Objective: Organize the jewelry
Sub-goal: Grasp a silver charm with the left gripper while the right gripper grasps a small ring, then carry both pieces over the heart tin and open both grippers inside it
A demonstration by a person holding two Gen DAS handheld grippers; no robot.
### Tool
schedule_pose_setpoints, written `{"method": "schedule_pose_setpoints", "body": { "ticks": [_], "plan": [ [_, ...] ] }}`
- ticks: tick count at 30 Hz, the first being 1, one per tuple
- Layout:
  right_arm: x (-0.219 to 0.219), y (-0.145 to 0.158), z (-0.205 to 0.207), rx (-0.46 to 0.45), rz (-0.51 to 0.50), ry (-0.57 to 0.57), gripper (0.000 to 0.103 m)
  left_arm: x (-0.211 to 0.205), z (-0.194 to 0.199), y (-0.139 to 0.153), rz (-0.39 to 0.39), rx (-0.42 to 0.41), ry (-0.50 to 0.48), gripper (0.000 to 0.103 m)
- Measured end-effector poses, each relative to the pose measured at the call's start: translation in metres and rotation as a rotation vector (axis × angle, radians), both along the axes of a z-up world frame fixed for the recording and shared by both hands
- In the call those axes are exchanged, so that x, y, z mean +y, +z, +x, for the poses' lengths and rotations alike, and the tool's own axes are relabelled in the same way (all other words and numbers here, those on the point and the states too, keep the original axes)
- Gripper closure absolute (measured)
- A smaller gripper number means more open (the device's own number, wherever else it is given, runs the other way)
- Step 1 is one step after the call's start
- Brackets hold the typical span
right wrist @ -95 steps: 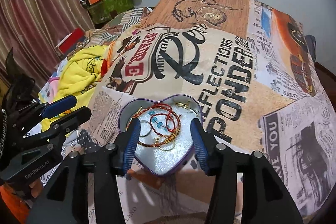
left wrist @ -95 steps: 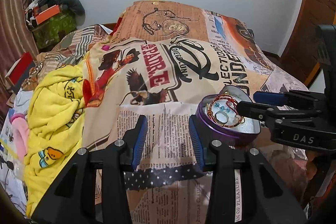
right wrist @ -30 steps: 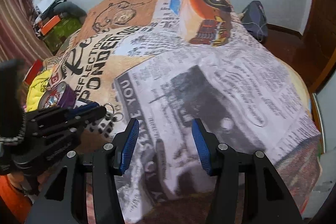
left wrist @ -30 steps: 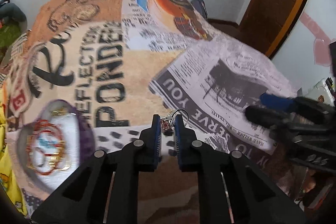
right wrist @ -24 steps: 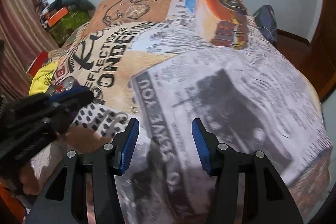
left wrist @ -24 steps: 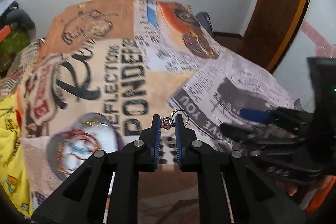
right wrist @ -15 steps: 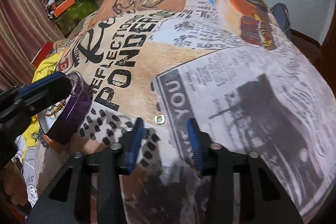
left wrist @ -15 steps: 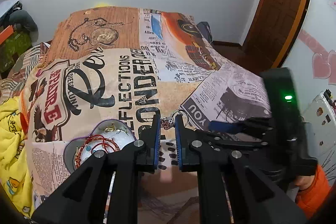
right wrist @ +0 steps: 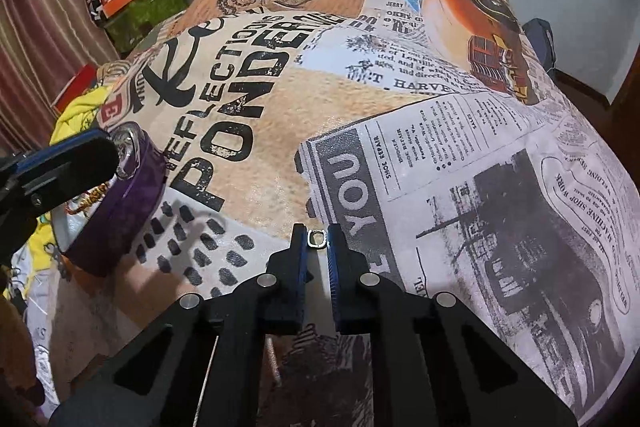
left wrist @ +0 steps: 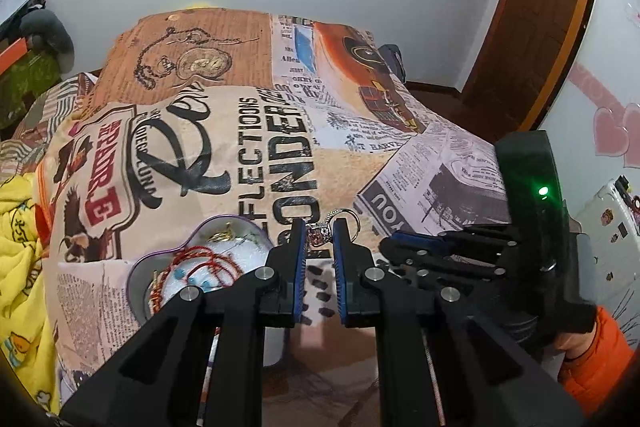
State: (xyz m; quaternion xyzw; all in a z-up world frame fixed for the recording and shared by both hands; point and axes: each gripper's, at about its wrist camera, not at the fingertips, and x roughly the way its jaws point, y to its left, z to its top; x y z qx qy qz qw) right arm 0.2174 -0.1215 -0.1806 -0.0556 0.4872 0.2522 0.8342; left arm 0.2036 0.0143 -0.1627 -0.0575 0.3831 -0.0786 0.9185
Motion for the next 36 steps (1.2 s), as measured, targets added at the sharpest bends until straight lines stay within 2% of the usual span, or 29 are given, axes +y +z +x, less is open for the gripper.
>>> {"method": "schedule_pose_setpoints", "body": {
  "ticks": [5, 18, 24, 30, 36],
  "plan": [
    [-0.003, 0.011, 0.000, -0.004, 0.023, -0.020, 0.094, 0.007, -0.008, 0.007, 0.002, -0.008, 0.017, 0.091],
    [0.002, 0.087, -0.023, -0.168, 0.102, -0.018, 0.094, 0.020, -0.039, 0.047, 0.024, -0.093, 0.059, 0.091],
    [0.016, 0.116, -0.037, -0.230, 0.151, 0.004, 0.094, 0.036, -0.051, 0.055, 0.030, -0.109, 0.080, 0.091],
    [0.036, 0.121, -0.047, -0.242, 0.179, 0.040, 0.094, 0.060, -0.057, 0.051, 0.017, -0.087, 0.094, 0.091],
    [0.063, 0.111, -0.049, -0.210, 0.182, 0.090, 0.094, 0.076, -0.051, 0.031, -0.012, -0.024, 0.078, 0.091]
  ]
}}
